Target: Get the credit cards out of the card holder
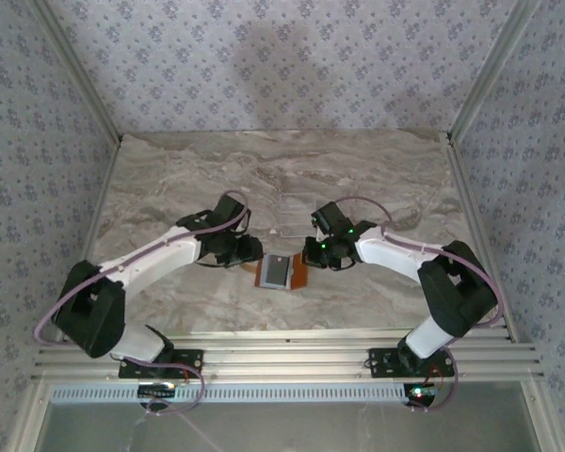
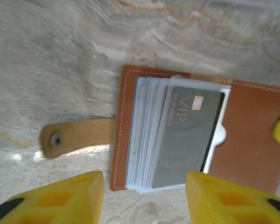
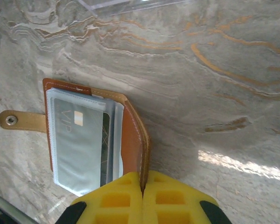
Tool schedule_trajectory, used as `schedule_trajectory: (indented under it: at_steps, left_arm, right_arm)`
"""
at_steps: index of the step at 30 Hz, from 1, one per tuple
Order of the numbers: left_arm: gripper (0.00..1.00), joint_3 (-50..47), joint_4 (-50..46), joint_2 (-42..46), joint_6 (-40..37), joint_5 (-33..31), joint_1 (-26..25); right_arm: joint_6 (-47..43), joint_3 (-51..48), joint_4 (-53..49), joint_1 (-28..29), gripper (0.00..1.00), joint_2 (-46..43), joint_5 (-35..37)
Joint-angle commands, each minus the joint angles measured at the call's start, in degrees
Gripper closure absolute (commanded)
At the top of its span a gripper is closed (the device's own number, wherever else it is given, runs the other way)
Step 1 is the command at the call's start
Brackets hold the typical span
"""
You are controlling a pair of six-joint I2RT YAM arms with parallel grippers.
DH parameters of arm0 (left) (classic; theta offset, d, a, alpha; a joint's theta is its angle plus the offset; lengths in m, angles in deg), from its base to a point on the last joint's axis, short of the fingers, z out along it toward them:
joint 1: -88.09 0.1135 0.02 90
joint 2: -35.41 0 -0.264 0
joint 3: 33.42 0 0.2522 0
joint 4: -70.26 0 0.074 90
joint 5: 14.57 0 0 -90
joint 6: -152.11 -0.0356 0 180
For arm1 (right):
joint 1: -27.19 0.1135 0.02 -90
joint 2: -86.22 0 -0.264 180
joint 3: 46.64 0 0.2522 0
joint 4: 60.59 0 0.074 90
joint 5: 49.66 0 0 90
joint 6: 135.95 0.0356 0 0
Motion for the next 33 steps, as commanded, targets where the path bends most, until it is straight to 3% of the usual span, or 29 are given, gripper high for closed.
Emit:
schedule_trajectory:
  at_steps: [1,8,11,17,20,27,33]
  left_arm:
    - [0.49,1.99,-1.58,-3.61,-1.61,-0.12,-1.23]
    - [0.51,1.18,0.35,-8.24,-3.28,-1.58,-1.14]
    - [0.53,0.83,0.48,-9.88,-3.42,-1.27,-0.91]
    - [0.59,-0.59,0.98,-9.83,-2.62,-1.87,-0.86]
    - [0.6,-0.94,1.43,-9.73,-2.51,-1.46,-0.82]
    - [0.6,-2.13,2.61,-8.81,-1.88,-0.65,-0.81]
    - [0.62,-3.63,3.97,-7.31,-0.98,0.05,-0.81]
  right_arm:
    - [-2.25,-0.85,3.79,-0.8,0.96,0.78,-3.76]
    - [-4.57,-0.76,0.47,-1.85,0.86,2.93,-0.76]
    - [-5.25,0.36,-3.95,-1.78,0.74,3.5,3.92]
    - [-5.24,2.05,-11.42,-0.37,0.66,4.76,15.29]
    - [-7.6,3.6,-13.95,2.21,0.55,6.24,21.92]
    - [-7.42,8.45,-23.17,8.17,0.48,10.91,35.31]
    - [-7.57,14.26,-30.76,10.84,0.46,10.83,40.61]
